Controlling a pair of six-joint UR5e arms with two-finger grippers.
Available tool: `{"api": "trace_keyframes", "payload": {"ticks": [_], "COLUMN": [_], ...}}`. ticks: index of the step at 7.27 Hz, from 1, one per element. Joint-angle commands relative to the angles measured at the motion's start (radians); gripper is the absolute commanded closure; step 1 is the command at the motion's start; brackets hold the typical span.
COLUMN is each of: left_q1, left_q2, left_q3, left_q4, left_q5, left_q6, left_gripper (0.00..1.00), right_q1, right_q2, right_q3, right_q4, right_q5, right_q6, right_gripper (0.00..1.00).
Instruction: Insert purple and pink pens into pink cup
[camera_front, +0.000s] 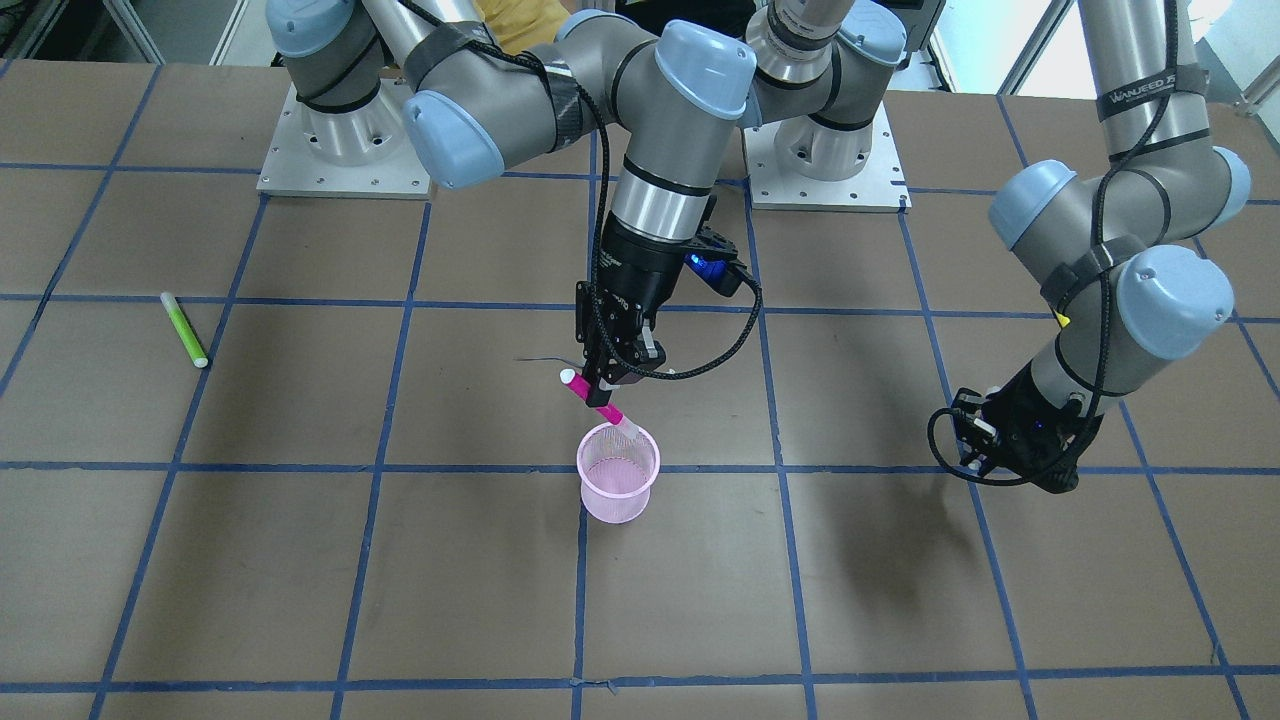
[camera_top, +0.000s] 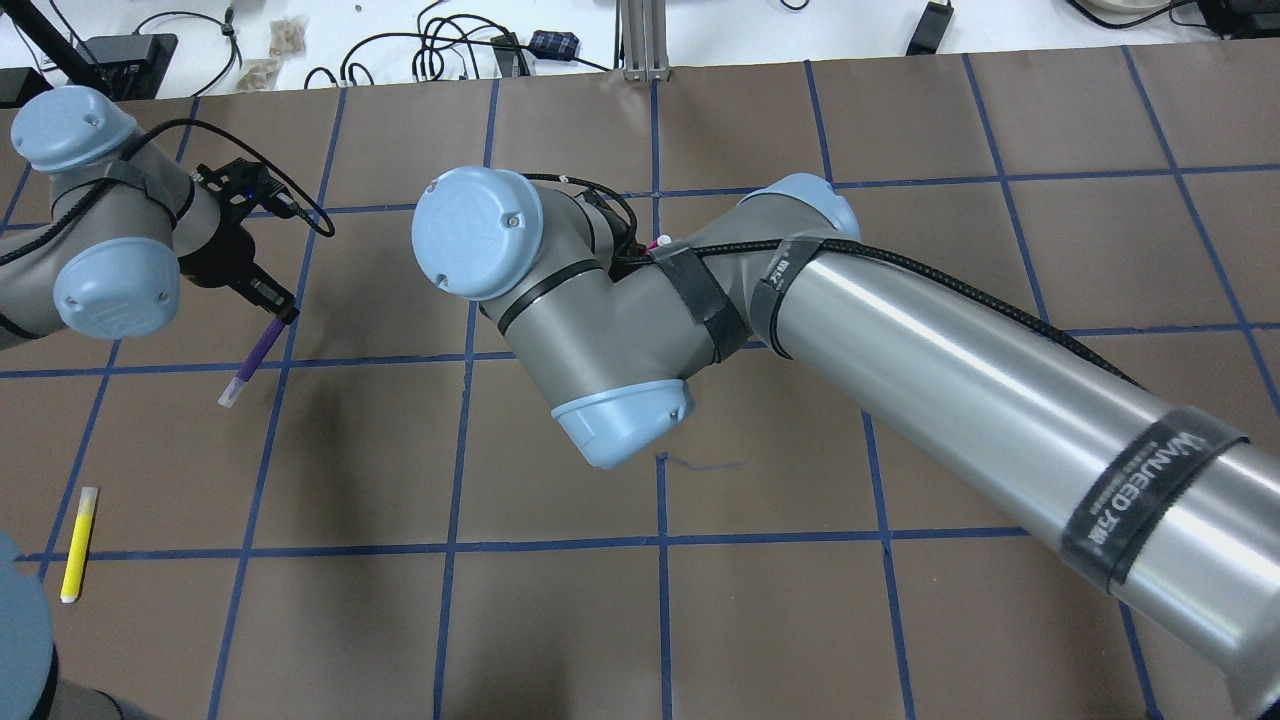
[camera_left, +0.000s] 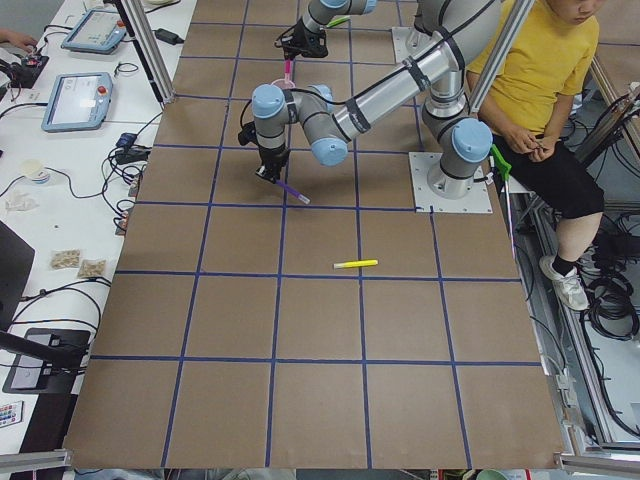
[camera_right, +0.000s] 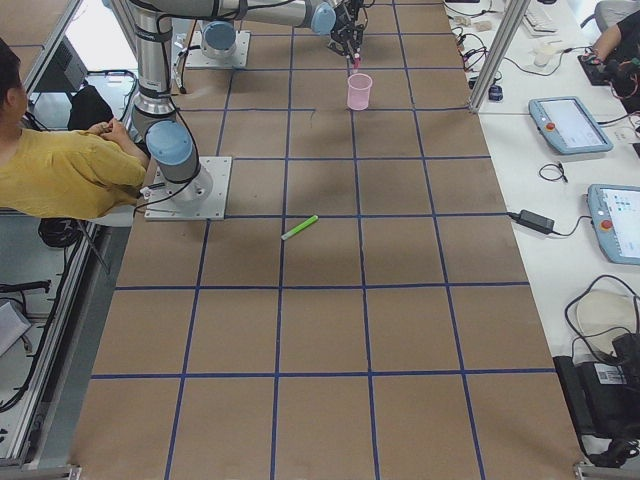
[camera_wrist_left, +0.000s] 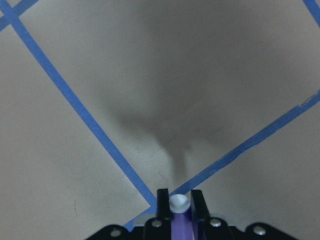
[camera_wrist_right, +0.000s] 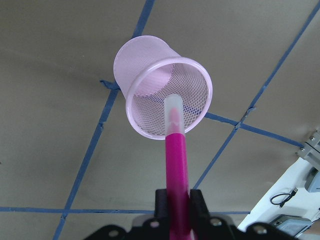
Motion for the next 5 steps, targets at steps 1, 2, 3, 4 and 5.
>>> {"api": "trace_keyframes", "payload": {"ticks": [1,2,3,4,5], "left_q1": [-0.001,-0.001,-0.001,-0.001,-0.001], "left_q2": [0.002,0.003,0.003,0.005,0.006], "left_q3": [0.0,0.0,0.0,0.0,0.001], "left_q4": [0.0,0.0,0.0,0.0,0.0], "left_q5": [0.0,0.0,-0.002,-0.055,-0.064], "left_q6": [0.0,0.0,0.0,-0.003,-0.009], "left_gripper": [0.96,0.96,0.96,0.96,0.96], "right_q1": [0.003,0.009,0.011,0.011,0.011], "right_q2": [0.046,0.062,0.072,0.079,0.087], "right_q3": [-0.005,-0.003,-0.003,-0.005,-0.009], "right_q4": [-0.011,-0.034,-0.049,-0.061,-0.061], "right_q5": [-0.027,-0.027,-0.027,-0.022,-0.021], "right_q6": [0.003,0.005,0.005,0.005,0.005], "right_gripper": [0.89,0.88,0.83,0.54,0.18]}}
